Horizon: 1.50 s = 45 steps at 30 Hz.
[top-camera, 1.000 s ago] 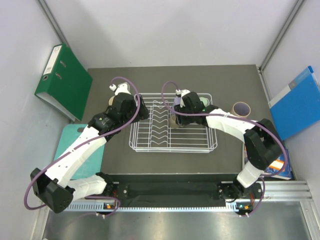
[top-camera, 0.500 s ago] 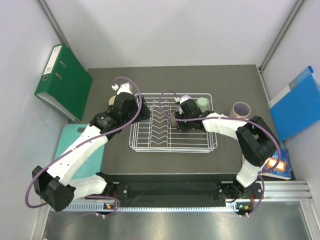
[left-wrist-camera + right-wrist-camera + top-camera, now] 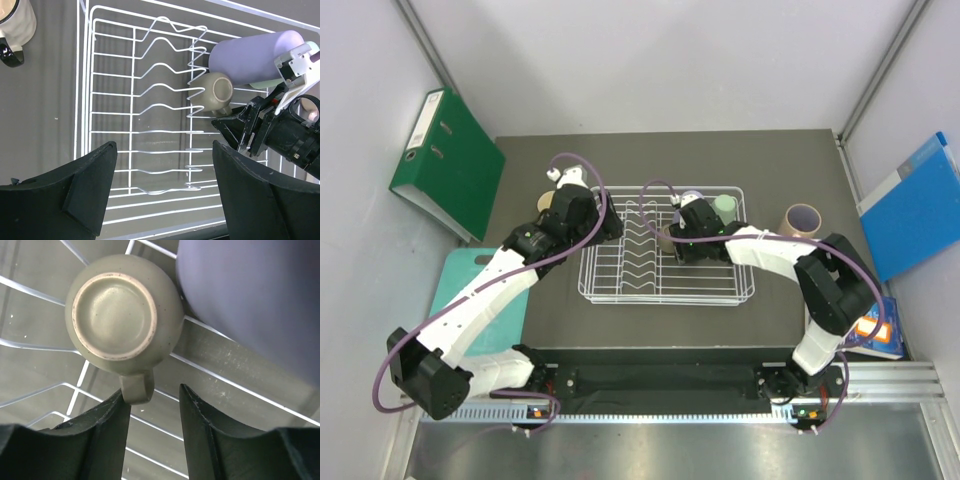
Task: Unload the cups from the dish rack
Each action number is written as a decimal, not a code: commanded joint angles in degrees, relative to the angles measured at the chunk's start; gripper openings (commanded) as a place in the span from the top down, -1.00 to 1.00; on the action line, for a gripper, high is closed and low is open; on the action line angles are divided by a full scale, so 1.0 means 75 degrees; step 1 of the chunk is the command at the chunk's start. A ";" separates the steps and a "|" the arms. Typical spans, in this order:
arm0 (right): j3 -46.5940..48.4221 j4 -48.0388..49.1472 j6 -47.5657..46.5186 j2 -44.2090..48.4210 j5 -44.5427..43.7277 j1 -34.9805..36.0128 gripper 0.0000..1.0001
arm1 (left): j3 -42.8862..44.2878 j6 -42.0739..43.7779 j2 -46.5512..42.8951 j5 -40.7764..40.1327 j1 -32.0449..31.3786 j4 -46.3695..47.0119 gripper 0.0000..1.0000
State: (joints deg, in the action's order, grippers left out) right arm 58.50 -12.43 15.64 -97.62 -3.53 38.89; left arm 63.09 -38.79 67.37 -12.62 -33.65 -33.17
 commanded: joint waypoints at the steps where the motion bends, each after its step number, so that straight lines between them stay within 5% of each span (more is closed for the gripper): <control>1: -0.0042 0.0273 0.0059 0.0524 -0.0361 0.0146 0.14 | -0.0103 0.0062 -0.0088 0.0113 -0.0060 0.0496 -0.63; 25: -0.0839 0.2219 -0.0316 0.0618 -0.0619 0.0404 0.14 | -0.0315 0.0074 0.0017 0.0160 -0.0283 0.0743 -0.63; 31: -0.0991 0.2524 -0.0351 0.0548 -0.0806 0.0416 0.34 | -0.0326 0.0097 0.0075 0.0160 -0.0318 0.0801 -0.63; 38: -0.1027 0.2501 -0.0351 0.0559 -0.0924 0.0462 0.99 | -0.0291 0.0097 0.0181 0.0171 -0.0365 0.0825 -0.63; 45: -0.0863 0.1775 -0.0363 0.1671 -0.1485 0.1012 1.00 | -0.0256 0.0120 0.0228 0.0089 -0.0388 0.0907 -0.63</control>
State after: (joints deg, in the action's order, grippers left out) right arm 50.59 2.76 13.04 -92.99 -10.83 43.11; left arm 60.29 -38.81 69.01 -11.20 -36.18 -29.93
